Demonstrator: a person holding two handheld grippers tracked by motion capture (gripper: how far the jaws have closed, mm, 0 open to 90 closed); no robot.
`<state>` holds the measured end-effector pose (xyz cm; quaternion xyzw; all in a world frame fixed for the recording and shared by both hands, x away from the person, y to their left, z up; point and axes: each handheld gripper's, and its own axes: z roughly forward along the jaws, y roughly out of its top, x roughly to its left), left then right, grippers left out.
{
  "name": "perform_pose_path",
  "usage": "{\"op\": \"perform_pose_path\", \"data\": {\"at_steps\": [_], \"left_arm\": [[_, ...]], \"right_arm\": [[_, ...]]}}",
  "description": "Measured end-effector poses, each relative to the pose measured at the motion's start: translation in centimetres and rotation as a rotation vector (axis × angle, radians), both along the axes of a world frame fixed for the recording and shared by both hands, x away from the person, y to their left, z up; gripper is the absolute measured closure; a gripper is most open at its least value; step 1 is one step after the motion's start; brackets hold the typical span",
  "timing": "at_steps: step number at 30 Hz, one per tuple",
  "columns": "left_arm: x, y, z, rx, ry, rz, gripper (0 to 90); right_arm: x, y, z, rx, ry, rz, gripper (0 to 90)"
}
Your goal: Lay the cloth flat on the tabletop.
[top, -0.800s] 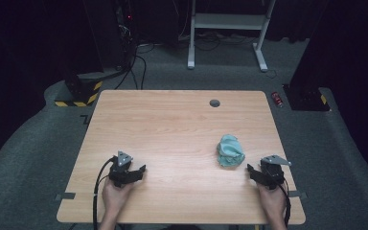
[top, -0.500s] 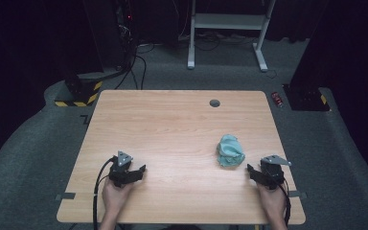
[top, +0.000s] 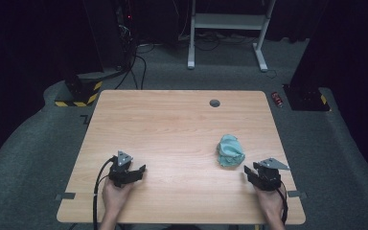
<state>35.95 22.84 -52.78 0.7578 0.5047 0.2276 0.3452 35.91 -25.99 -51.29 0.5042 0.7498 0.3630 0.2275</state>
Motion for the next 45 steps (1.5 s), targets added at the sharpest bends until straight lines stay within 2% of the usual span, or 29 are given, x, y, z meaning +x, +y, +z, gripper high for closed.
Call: {"op": "perform_pose_path", "data": {"at_steps": [2,5,10,14,18,23,25,31,33,38,45], "left_arm": [[0.0,0.0,0.0,-0.001,-0.001,0.001,30.9],[0.0,0.0,0.0,-0.001,-0.001,0.0,30.9],[0.0,0.0,0.0,-0.002,-0.001,0.001,30.8],[0.0,0.0,0.0,-0.001,0.0,0.0,30.8],[0.0,0.0,0.0,-0.002,-0.001,0.0,30.8],[0.0,0.0,0.0,-0.001,-0.001,0.0,30.8],[0.0,0.0,0.0,-0.001,-0.001,0.0,30.8],[0.0,0.0,0.0,0.0,0.0,0.0,30.8],[0.0,0.0,0.0,0.0,0.0,0.001,30.8],[0.0,-0.1,0.0,0.0,0.0,0.002,30.8],[0.0,-0.1,0.0,0.001,0.0,0.002,30.8]], "right_arm": [[-0.3,0.7,0.2,0.008,-0.007,0.038,56.9],[-0.5,1.9,0.6,-0.008,-0.015,0.079,56.9],[0.5,3.5,1.1,-0.03,-0.024,0.117,55.8],[1.5,4.2,1.5,-0.043,-0.03,0.099,55.5],[3.0,4.4,1.1,-0.038,0.021,0.086,52.0],[4.0,4.8,0.4,-0.047,0.041,0.079,52.5],[4.3,4.9,0.1,-0.057,0.051,0.083,56.1],[4.5,5.0,-0.1,-0.066,0.049,0.099,80.2],[4.5,5.1,-0.1,-0.065,0.049,0.112,85.0],[4.4,5.9,0.1,-0.07,0.043,0.164,87.2],[4.0,8.3,0.9,-0.072,0.018,0.249,87.6]]}}
